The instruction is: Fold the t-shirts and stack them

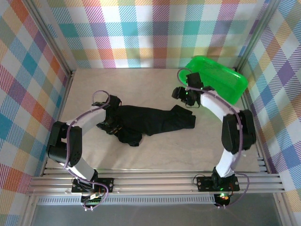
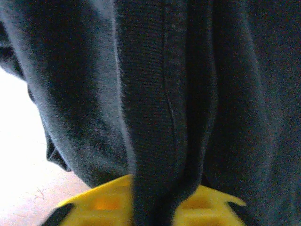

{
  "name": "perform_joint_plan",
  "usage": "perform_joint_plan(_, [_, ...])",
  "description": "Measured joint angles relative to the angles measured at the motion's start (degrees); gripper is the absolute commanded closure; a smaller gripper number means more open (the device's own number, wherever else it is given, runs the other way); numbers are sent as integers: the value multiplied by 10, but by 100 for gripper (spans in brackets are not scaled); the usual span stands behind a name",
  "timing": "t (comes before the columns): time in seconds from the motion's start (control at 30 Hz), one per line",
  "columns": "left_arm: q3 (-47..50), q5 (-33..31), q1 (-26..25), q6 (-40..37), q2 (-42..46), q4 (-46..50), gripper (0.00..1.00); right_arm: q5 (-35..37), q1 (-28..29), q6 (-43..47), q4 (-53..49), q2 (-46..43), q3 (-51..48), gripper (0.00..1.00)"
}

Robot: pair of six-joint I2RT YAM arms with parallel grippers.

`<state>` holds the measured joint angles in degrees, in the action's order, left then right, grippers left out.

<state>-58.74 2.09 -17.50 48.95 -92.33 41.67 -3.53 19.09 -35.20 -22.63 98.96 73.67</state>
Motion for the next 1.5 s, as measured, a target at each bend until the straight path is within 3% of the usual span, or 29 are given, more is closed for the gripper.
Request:
perform_joint_plan(0.17, [1,-3,0,4,49,13,100,16,10,-36,3,-79,-119,28])
perform_joint_plan(0.4, [-4,4,3,28,174,42,100,12,3,-111,-20,-83,-212,32])
perform_joint_plan(0.47, [-7,10,8,40,197,47,100,7,3,-132,-20,-79,-221,41])
perform_joint_plan(0.6, [-22,26,26,64,235,50,100,0,3,-160,-17,-53,-219,83])
perform_joint_plan(0.8, [-90,48,62,88,261,49,100,17,4,-160,-56,-65,-148,98])
perform_joint_plan(1.13, [-225,78,118,100,262,18,100,49,5,-75,-117,-171,51,100])
perform_joint_plan(1.33, [-251,77,146,106,279,-2,100,50,2,-44,-158,-202,84,100])
perform_joint_plan(1.5, [-269,41,151,106,318,-3,100,57,-3,-28,-192,-236,102,100])
